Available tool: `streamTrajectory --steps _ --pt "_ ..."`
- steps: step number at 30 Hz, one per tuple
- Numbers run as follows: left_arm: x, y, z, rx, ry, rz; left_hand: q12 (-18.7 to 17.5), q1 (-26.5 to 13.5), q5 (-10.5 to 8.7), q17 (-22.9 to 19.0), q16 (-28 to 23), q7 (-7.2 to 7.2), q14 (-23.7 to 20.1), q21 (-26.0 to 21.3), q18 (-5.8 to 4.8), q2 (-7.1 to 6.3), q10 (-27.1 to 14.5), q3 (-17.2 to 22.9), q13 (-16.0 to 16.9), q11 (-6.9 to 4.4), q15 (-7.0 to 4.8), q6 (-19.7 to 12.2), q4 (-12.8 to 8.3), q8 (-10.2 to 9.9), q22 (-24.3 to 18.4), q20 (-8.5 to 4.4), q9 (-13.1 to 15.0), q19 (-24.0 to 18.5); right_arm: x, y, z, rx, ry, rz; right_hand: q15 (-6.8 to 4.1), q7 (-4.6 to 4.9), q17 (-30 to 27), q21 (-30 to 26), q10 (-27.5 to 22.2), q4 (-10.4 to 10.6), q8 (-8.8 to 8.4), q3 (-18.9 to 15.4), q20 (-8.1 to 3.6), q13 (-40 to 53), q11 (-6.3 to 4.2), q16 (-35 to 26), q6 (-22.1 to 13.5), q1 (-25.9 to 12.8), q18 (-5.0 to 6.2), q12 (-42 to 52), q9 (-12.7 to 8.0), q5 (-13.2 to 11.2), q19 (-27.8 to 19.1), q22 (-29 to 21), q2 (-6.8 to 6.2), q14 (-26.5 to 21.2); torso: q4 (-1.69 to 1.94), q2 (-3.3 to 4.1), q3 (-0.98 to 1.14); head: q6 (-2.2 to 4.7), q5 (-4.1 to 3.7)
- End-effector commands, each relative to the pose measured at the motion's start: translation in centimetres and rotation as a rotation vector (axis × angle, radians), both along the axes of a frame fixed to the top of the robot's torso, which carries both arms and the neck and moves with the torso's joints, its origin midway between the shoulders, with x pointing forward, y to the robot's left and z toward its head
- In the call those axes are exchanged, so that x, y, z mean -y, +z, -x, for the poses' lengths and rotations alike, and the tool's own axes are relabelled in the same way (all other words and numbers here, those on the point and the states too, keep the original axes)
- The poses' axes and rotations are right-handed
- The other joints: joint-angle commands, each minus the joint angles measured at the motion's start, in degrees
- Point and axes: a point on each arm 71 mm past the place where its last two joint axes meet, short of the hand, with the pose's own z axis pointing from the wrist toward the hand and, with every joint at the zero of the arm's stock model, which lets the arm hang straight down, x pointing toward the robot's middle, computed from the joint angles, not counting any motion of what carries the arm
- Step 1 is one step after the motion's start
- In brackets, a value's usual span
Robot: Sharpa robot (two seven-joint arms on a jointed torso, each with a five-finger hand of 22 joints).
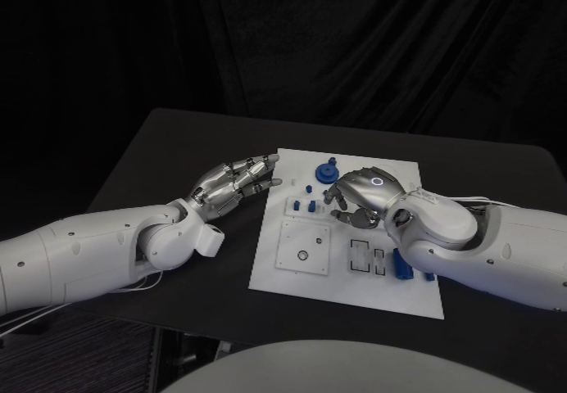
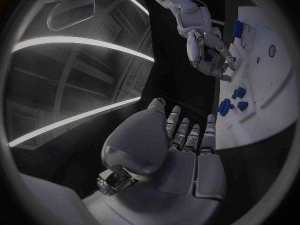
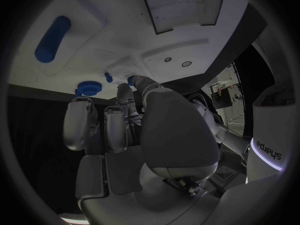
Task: Assemble the parts on the task board
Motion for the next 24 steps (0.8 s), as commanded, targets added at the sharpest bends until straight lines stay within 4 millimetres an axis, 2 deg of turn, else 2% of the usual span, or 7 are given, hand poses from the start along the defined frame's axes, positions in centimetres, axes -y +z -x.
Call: streamTrajectory --steps 1,7,13,18,20,22,24 --pt "0.2 0.0 0.1 0.000 -0.007 0.015 0.37 0.53 0.30 0.06 0.38 0.08 0.15 0.01 1.00 0.27 0.16 0.31 0.09 0.40 0.27 0.27 -0.11 0.28 0.02 0.14 0.06 0.15 0.1 -0.1 -0.3 0.013 -0.041 0.007 0.04 0.35 1.13 -0.44 -1.23 0.27 -0.40 0.86 0.09 -1.97 0.41 -0.21 -0.69 0.08 -0.16 -3.27 -0.45 0.68 -0.20 9.96 -0.22 1.20 0.12 0.02 -0.06 -0.01 -0.23" --pt "0.2 -0.1 0.0 -0.001 -0.008 0.016 0.35 0.63 0.33 0.06 0.38 0.07 0.15 0.02 1.01 0.35 0.17 0.45 0.09 0.43 0.29 0.17 -0.18 0.26 -0.04 0.18 0.04 0.18 0.3 -0.2 -0.8 0.017 -0.065 0.013 0.51 0.71 1.13 -0.76 -1.91 0.28 -0.28 1.47 0.50 -5.24 0.98 -0.19 -0.76 -0.51 -0.10 -7.89 -0.95 0.62 -0.34 9.88 -0.51 1.14 0.24 0.10 -0.03 -0.01 -0.42" --pt "0.1 -0.2 0.1 -0.003 -0.007 0.015 0.35 0.69 0.34 0.06 0.39 0.08 0.15 0.03 1.01 0.40 0.17 0.53 0.08 0.43 0.30 0.13 -0.21 0.26 -0.02 0.20 0.03 0.21 0.9 -0.1 -1.4 0.036 -0.104 0.001 0.57 0.68 1.48 -0.54 -1.41 0.08 -0.03 1.72 0.63 -6.63 1.01 0.09 -0.24 -0.60 -0.12 -9.41 -1.01 0.86 -0.21 9.95 -0.24 1.30 0.20 0.04 -0.15 -0.01 -0.29" --pt "0.1 -0.2 0.1 -0.003 -0.005 0.014 0.40 0.78 0.35 0.07 0.40 0.08 0.17 0.05 1.02 0.50 0.18 0.68 0.09 0.45 0.31 0.16 -0.27 0.27 0.02 0.23 0.04 0.26 1.6 0.5 -2.0 0.057 -0.137 -0.002 0.46 0.51 1.97 0.12 -0.64 -0.31 0.24 1.98 0.58 -7.89 0.87 0.46 0.52 -0.42 -0.24 -10.68 -0.92 0.81 0.15 10.13 0.11 1.55 0.16 0.05 -0.13 -0.01 -0.40" --pt "0.1 -0.2 0.1 -0.004 -0.004 0.013 0.40 0.78 0.35 0.07 0.40 0.08 0.17 0.05 1.02 0.50 0.18 0.68 0.09 0.45 0.31 0.16 -0.27 0.27 0.02 0.23 0.04 0.26 1.8 0.9 -2.3 0.067 -0.146 -0.001 0.45 0.44 1.97 0.22 -0.36 -0.35 0.35 1.91 0.57 -8.52 0.87 0.48 0.85 -0.58 -0.26 -11.34 -0.86 0.20 0.21 10.16 0.14 1.58 0.13 0.04 -0.09 -0.01 -0.43" --pt "0.1 -0.2 0.1 -0.004 -0.003 0.012 0.40 0.78 0.35 0.07 0.40 0.08 0.17 0.05 1.02 0.50 0.18 0.68 0.09 0.45 0.31 0.16 -0.27 0.27 0.02 0.23 0.04 0.26 2.0 1.3 -2.6 0.078 -0.154 -0.001 0.41 0.32 2.07 0.45 0.33 -0.16 0.47 1.58 0.54 -9.46 0.81 0.56 1.26 -1.15 -0.31 -12.23 -0.76 -1.93 0.34 10.21 0.26 1.66 0.15 0.04 -0.06 -0.01 -0.48" --pt "0.0 -0.2 0.1 -0.004 -0.002 0.011 0.40 0.78 0.35 0.07 0.40 0.08 0.17 0.05 1.02 0.50 0.18 0.68 0.09 0.45 0.31 0.16 -0.27 0.27 0.02 0.23 0.04 0.26 2.2 1.8 -2.9 0.089 -0.160 0.000 0.36 0.26 2.41 0.93 0.75 -0.10 0.53 1.45 0.50 -9.90 0.76 0.80 1.49 -1.37 -0.41 -12.62 -0.70 -2.32 0.57 10.35 0.34 1.81 0.12 0.05 -0.01 -0.01 -0.52"
